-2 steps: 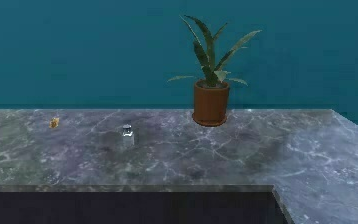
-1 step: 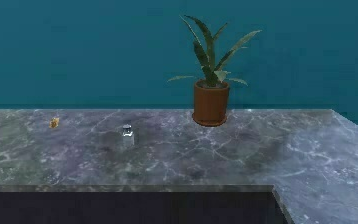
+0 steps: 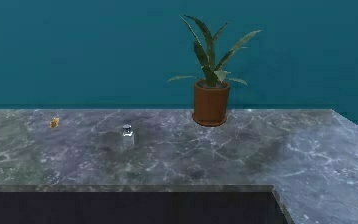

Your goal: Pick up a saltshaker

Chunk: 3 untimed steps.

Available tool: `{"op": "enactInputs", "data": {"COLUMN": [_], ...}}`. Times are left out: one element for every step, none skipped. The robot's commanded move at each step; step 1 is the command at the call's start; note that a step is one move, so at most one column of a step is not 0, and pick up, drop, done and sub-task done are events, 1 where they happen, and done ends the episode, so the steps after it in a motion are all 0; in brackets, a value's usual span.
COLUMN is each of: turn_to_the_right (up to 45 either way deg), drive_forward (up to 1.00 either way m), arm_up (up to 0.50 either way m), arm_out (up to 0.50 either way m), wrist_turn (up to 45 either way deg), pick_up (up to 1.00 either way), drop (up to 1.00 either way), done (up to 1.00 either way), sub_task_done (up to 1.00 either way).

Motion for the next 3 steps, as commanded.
{"op": "enactInputs", "data": {"turn_to_the_right": [0.0,0.0,0.0], "drive_forward": [0.00,0.00,0.00], "arm_up": [0.00,0.00,0.00], "arm_out": [0.00,0.00,0.00], "wrist_turn": [45.0,45.0,15.0], "pick_up": [0.00,0.00,0.00], "drop": [0.00,0.00,0.00], "done": [0.00,0.00,0.00], "sub_task_done": [0.00,0.00,0.00]}}
